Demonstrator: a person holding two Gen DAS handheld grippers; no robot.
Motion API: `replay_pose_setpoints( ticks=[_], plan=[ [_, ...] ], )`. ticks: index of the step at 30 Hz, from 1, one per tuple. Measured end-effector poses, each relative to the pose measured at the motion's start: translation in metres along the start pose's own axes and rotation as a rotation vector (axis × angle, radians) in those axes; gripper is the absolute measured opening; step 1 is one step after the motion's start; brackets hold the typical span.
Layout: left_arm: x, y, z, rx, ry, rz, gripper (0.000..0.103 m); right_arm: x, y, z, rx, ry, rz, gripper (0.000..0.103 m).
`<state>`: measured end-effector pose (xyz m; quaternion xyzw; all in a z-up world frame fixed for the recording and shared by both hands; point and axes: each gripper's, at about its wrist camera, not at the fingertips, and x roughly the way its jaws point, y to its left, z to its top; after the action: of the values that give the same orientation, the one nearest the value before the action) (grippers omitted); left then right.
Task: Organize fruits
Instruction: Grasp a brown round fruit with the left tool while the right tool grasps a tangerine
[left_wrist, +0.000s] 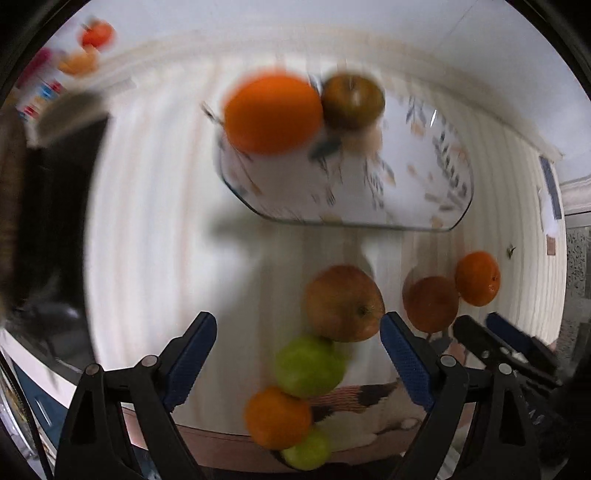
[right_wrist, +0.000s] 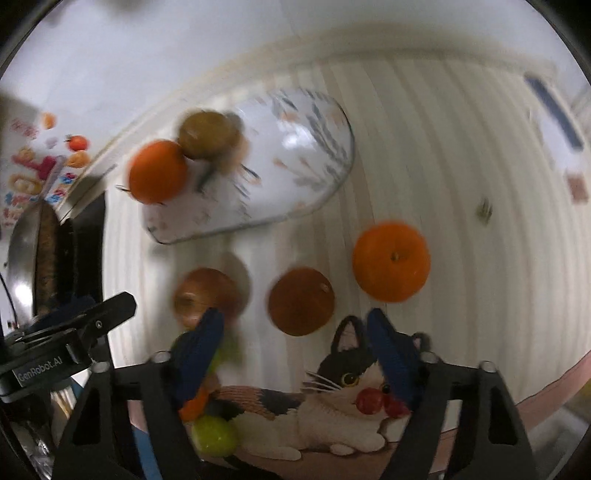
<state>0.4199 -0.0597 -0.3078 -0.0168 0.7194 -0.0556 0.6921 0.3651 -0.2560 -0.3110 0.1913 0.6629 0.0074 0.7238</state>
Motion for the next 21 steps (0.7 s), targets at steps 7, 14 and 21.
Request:
replay_pose_setpoints(
  ticks=[7, 14, 21],
  plan=[
    [0.053, -0.029, 0.016, 0.038, 0.115, -0.017, 0.091, 0.027, -0.018, -0.001, 0.078, 0.043, 0.042, 0.072],
    [0.056, -0.036, 0.011, 0.106, 0.048, 0.061, 0.064, 0.031, -0.017, 0.006, 0.066, 0.042, 0.044, 0.072],
    [0.041, -0.001, 0.007, 0.065, 0.018, 0.112, 0.064, 0.049, 0.002, 0.011, 0.012, 0.081, 0.037, 0.071]
  ],
)
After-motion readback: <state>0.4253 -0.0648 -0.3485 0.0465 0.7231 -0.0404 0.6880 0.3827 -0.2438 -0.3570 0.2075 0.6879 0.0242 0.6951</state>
